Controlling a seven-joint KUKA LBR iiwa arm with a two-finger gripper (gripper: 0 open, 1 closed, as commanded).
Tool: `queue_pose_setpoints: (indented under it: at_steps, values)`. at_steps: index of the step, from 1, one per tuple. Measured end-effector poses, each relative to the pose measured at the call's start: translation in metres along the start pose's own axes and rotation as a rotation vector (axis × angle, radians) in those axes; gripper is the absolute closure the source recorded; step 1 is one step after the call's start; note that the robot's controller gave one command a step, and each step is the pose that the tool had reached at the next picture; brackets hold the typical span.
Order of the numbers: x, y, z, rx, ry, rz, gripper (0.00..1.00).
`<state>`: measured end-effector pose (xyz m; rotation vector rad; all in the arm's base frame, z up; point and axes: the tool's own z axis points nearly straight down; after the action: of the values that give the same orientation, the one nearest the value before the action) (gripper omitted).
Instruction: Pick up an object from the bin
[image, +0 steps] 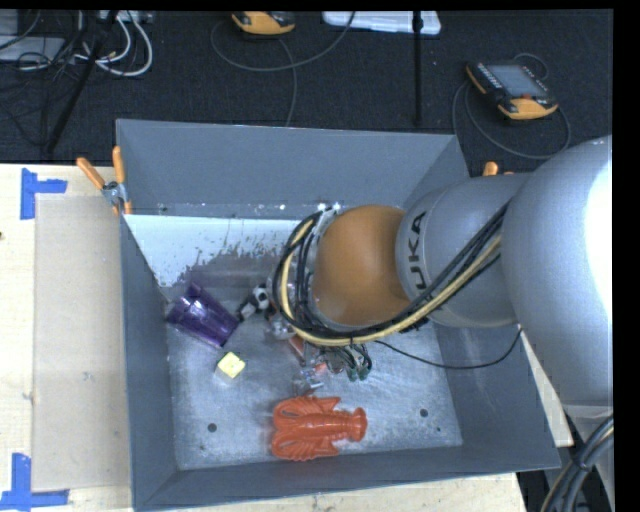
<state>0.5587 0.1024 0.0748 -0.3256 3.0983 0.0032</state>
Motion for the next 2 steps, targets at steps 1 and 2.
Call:
queue_pose_setpoints:
  at_steps: [1,2]
  values:
    - [0.0049,0.001,0.0022,-0.002,0.02,0.0,1.0]
    - [0.0058,0.0011,0.0035,-0.002,0.023,0.0,0.0]
